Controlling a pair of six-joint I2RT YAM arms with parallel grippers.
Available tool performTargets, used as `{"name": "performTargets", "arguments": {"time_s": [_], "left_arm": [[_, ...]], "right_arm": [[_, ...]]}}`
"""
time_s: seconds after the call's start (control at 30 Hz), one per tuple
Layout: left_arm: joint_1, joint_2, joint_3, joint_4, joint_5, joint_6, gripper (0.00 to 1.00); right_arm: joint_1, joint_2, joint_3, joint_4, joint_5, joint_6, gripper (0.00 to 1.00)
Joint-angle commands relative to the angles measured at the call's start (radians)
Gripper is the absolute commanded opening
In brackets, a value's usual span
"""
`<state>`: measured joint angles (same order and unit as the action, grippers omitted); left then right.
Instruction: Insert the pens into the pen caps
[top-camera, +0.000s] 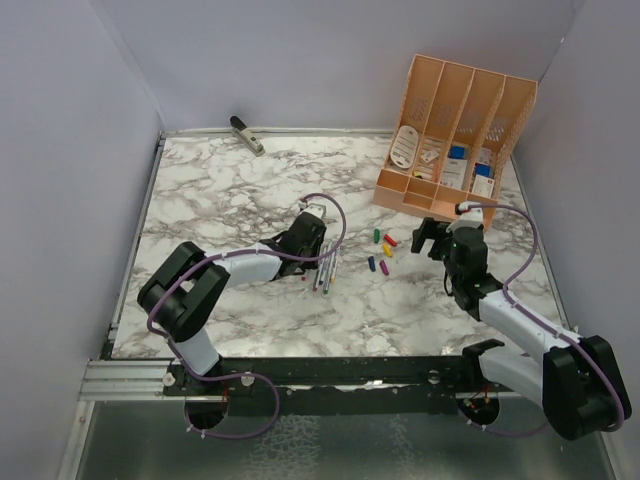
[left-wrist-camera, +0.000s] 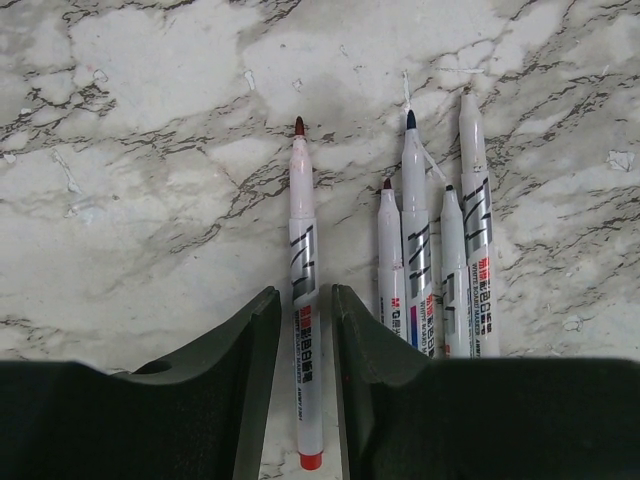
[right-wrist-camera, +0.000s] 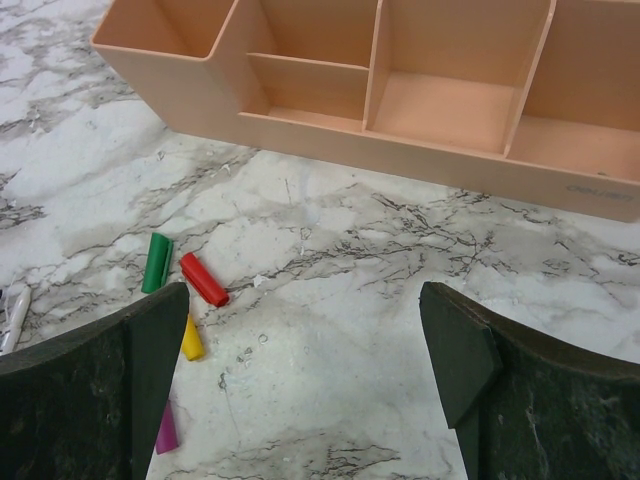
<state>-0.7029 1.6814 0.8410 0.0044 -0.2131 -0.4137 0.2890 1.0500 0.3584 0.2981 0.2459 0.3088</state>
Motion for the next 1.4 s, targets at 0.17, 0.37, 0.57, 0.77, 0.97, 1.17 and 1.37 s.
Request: {"name": "performTargets", "arguments": {"time_s": [0.17, 0.37, 0.57, 0.77, 0.97, 1.17, 1.37], "left_arm": [[-0.015, 0.055, -0.030, -0.241, -0.093, 0.002, 0.28], [-0.029, 0.076, -0.023, -0.272, -0.122, 0.002, 0.29], [-0.044, 0.096, -0.027, -0.278, -0.111, -0.008, 0.29], [-0.046, 0.118, -0.021, -0.281, -0.093, -0.007, 0.28], [-0.047, 0.127, -0.014, -0.269, -0.040, 0.001, 0.24], [-0.047, 0.129, -0.025, -0.261, -0.010, 0.002, 0.24], [-0.047, 0.131, -0.044, -0.242, 0.052, -0.003, 0.24]], "right_arm": [[0.009, -0.030, 0.019, 0.001, 0.011, -0.004, 1.00], [0.009, -0.031, 0.020, -0.003, 0.012, -0.004, 1.00], [0.009, -0.036, 0.020, -0.005, 0.015, -0.003, 1.00], [0.009, -0.044, 0.019, -0.008, 0.015, -0.002, 1.00], [0.008, -0.053, 0.019, -0.012, 0.021, -0.001, 1.00], [0.009, -0.051, 0.020, -0.013, 0.021, -0.001, 1.00], [0.009, -0.051, 0.020, -0.017, 0.021, 0.000, 1.00]]}}
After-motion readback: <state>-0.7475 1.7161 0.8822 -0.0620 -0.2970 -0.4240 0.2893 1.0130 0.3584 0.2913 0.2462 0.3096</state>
